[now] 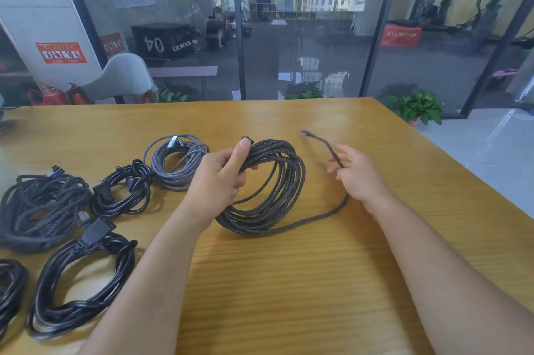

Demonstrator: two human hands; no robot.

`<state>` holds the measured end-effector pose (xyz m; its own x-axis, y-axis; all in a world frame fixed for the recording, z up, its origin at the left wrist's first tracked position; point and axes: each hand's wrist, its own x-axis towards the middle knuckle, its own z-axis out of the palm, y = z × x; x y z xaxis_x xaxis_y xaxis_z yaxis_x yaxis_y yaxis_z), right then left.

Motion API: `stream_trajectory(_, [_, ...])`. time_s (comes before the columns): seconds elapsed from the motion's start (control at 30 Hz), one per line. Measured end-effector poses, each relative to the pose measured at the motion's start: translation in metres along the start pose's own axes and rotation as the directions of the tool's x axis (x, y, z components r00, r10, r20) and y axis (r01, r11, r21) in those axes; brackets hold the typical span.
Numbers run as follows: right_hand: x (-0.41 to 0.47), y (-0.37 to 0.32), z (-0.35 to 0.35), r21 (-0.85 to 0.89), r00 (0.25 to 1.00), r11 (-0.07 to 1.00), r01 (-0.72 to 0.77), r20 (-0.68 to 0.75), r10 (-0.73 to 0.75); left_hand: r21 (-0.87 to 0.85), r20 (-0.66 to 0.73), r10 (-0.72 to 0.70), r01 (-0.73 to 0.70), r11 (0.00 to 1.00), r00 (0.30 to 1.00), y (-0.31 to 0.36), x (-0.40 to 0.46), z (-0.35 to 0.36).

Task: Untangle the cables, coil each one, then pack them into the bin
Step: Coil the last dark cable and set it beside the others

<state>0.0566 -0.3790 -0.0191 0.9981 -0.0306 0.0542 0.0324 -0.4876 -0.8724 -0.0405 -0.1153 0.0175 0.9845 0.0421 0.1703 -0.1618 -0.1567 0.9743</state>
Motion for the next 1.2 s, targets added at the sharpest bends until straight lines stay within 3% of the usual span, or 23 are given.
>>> stream_trajectory(0.2, [-0.008,-0.017,0.0,0.269,0.998,0.961,-0.067,0.017,0.065,-0.034,0.029,-0.009,0.01,0.999,1.0,0.002,-0.001,0.002])
stream_trajectory(0.4, [-0.009,-0.011,-0.003,0.167,0.99,0.976,0.139,0.011,-0.142,-0.064,0.095,-0.01,0.016,0.998,0.995,0.002,-0.004,0.007])
stream_trajectory(0.53, [-0.004,-0.007,-0.002,0.13,0.986,0.985,0.111,0.114,-0.126,-0.08,0.104,-0.013,0.021,0.997,0.994,0.002,-0.004,0.009])
stream_trajectory(0.7, [0.0,-0.004,0.008,0.232,0.98,0.969,0.089,0.155,-0.127,-0.106,0.118,-0.041,0.054,0.993,0.992,0.002,-0.003,0.009])
stream_trajectory(0.87, [-0.002,-0.002,0.01,0.349,0.951,0.937,0.022,0.283,-0.128,-0.12,0.111,-0.05,0.064,0.991,0.993,0.0,-0.002,0.009])
stream_trajectory(1.2, [-0.003,-0.005,0.009,0.329,0.945,0.944,0.029,0.3,-0.134,-0.072,0.035,-0.022,0.024,0.997,0.999,-0.007,0.001,0.01])
